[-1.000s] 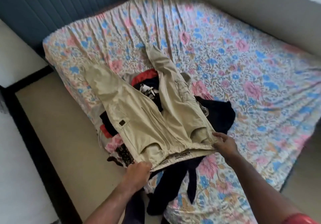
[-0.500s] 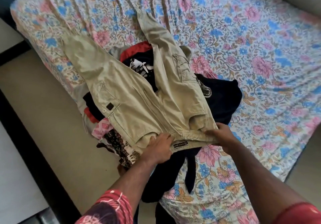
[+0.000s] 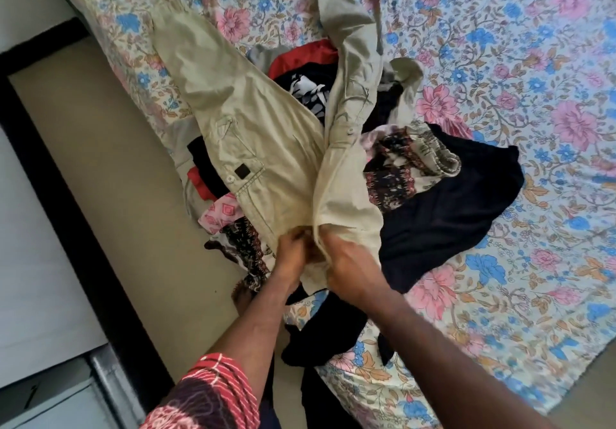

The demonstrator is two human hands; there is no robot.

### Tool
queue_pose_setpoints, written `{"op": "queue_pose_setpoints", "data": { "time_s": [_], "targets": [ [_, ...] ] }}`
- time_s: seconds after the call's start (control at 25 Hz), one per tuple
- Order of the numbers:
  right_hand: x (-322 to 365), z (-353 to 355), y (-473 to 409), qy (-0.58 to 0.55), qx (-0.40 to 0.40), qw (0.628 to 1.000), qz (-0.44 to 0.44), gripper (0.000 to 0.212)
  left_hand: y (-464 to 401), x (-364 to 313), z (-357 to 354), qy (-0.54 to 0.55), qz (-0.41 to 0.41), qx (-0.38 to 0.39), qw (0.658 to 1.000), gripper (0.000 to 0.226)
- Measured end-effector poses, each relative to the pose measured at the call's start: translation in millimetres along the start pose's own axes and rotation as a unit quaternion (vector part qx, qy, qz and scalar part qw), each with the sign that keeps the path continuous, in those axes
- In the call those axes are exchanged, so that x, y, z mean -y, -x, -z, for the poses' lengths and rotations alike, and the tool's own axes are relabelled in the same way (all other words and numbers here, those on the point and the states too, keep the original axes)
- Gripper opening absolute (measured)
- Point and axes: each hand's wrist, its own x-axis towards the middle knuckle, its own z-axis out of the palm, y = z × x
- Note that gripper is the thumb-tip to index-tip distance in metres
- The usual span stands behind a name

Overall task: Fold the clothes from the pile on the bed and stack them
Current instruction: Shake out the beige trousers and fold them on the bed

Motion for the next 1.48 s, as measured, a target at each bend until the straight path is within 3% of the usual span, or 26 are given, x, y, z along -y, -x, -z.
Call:
{"op": "queue_pose_setpoints", "data": {
  "time_s": [0.12, 0.28, 0.36, 0.44, 0.52, 0.6, 0.84, 1.04, 1.16, 1.36, 1.48],
  "targets": [
    [16, -49, -21, 0.087, 0.072, 0.993, 0.021, 0.080, -18, 7, 35, 0.028, 0.017, -0.091, 0.995, 0.024],
    [12, -85, -40, 0.118, 0.192, 0.974, 0.024, 0.100, -24, 10, 54, -0.190, -0.055, -0.107, 0.974, 0.029],
    [12, -85, -44, 0.104, 0.204, 0.973, 0.016, 0.096, -24, 9, 54, -0.269, -0.099, -0.123, 0.950, 0.019],
    [15, -75, -48, 0.079, 0.152, 0.985, 0.001, 0.072, -25, 2, 54, -0.283, -0.112, -0.144, 0.942, 0.018],
    [16, -58, -54, 0.074, 0.030, 0.997, 0.001, 0.034, -26, -11, 51, -0.294, -0.124, -0.143, 0.937, 0.023],
    [16, -36, -68, 0.037, -0.076, 0.996, -0.021, 0.020, -33, -35, 46, -0.312, -0.152, -0.125, 0.929, 0.025],
    [18, 29, -127, 0.010, -0.168, 0.981, -0.101, 0.016, -75, -131, 27, -0.298, -0.188, -0.062, 0.934, 0.024],
    [19, 87, -175, -0.123, -0.246, 0.946, -0.171, 0.034, -103, -212, 23, -0.322, -0.183, 0.072, 0.926, 0.021],
    [20, 126, -217, -0.196, -0.302, 0.908, -0.214, 0.036, -124, -260, 22, -0.310, -0.180, 0.083, 0.930, 0.027],
    [18, 192, -276, -0.230, -0.295, 0.897, -0.237, 0.037, -169, -316, 10, -0.282, -0.140, 0.103, 0.943, 0.028],
    [1, 217, -326, -0.277, -0.263, 0.879, -0.285, 0.051, -201, -345, -1, -0.254, -0.118, 0.129, 0.951, 0.027]
  ]
}}
